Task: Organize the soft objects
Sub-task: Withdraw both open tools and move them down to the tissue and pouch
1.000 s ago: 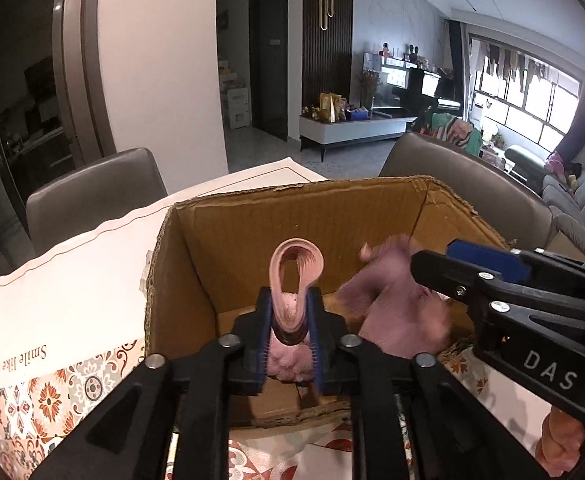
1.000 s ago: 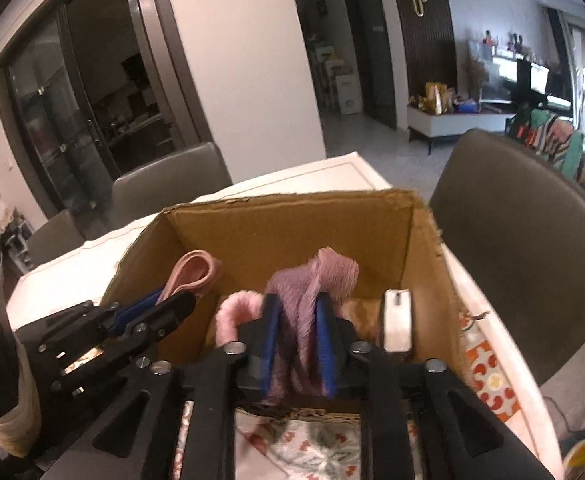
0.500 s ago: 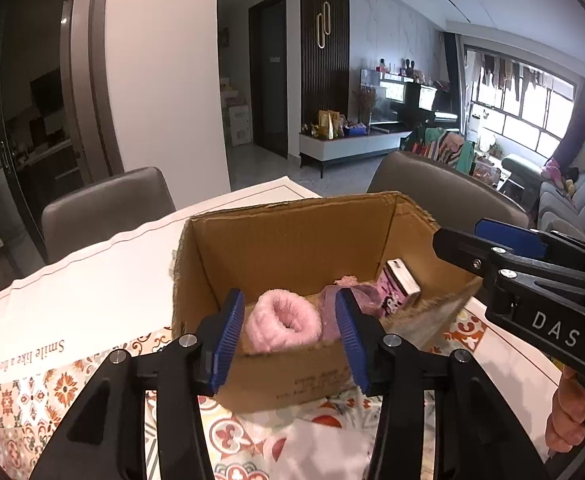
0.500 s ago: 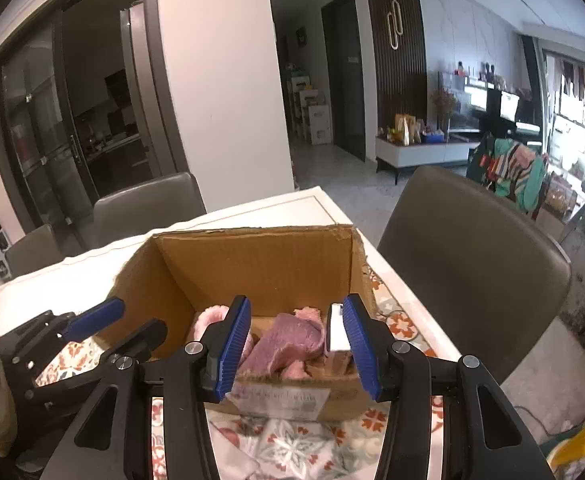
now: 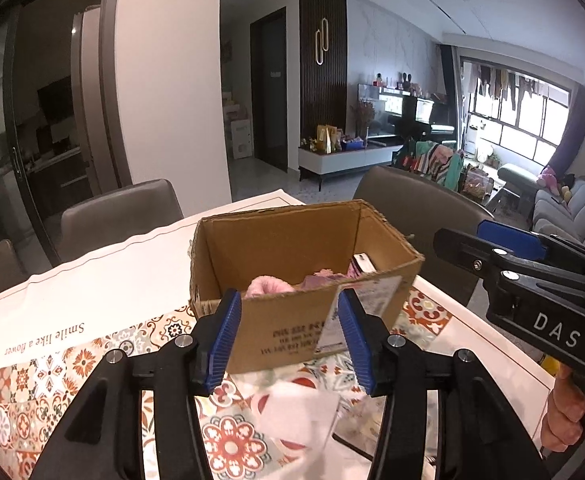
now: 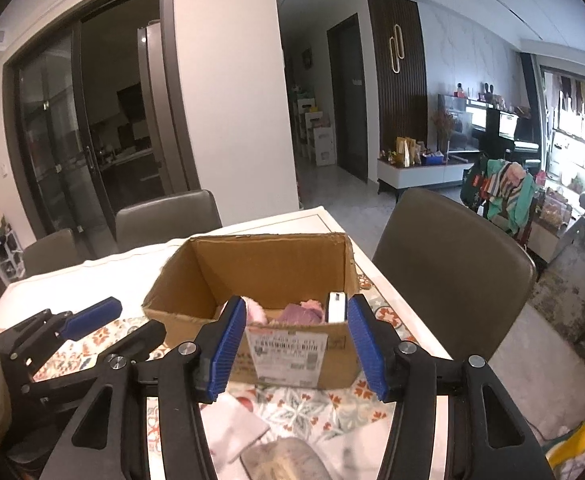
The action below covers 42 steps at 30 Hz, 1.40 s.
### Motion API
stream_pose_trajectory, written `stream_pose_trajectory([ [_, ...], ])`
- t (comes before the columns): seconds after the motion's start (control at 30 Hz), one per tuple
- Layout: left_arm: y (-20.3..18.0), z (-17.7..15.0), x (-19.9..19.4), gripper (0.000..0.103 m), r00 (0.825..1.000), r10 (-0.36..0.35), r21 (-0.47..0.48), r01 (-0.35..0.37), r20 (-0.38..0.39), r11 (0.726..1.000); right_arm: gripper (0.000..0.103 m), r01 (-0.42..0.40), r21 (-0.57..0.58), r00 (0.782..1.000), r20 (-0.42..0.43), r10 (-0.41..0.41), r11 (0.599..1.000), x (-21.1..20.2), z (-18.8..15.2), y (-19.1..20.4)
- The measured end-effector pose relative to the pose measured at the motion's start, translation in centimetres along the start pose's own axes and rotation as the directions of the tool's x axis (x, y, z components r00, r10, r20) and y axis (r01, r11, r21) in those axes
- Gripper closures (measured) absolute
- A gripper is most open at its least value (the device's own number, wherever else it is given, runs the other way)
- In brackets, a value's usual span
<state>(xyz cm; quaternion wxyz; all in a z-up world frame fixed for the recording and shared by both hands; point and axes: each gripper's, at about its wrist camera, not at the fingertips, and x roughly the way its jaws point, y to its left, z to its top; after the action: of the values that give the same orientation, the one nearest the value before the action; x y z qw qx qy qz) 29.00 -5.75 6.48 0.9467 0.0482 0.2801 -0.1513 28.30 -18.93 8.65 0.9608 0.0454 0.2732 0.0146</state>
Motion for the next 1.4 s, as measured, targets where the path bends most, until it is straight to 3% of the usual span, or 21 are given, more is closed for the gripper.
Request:
stream_pose_trajectory([
  [0.53, -2.0, -4.5, -4.2, 0.053, 0.999, 0.048, 0.022, -0.048, 0.02, 0.999, 0.049, 0.007, 0.04, 0.999, -0.033, -0.006, 0.999, -4.2, -3.9, -1.7],
  [1.4, -0.1, -12.7, -3.6, 0.053, 0.996, 0.05, 0.008, -0.05, -0.072, 0.999, 0.049, 0.047, 0.158, 0.982, -0.19, -0.016, 0.986, -2.8, -12.5, -1.1],
])
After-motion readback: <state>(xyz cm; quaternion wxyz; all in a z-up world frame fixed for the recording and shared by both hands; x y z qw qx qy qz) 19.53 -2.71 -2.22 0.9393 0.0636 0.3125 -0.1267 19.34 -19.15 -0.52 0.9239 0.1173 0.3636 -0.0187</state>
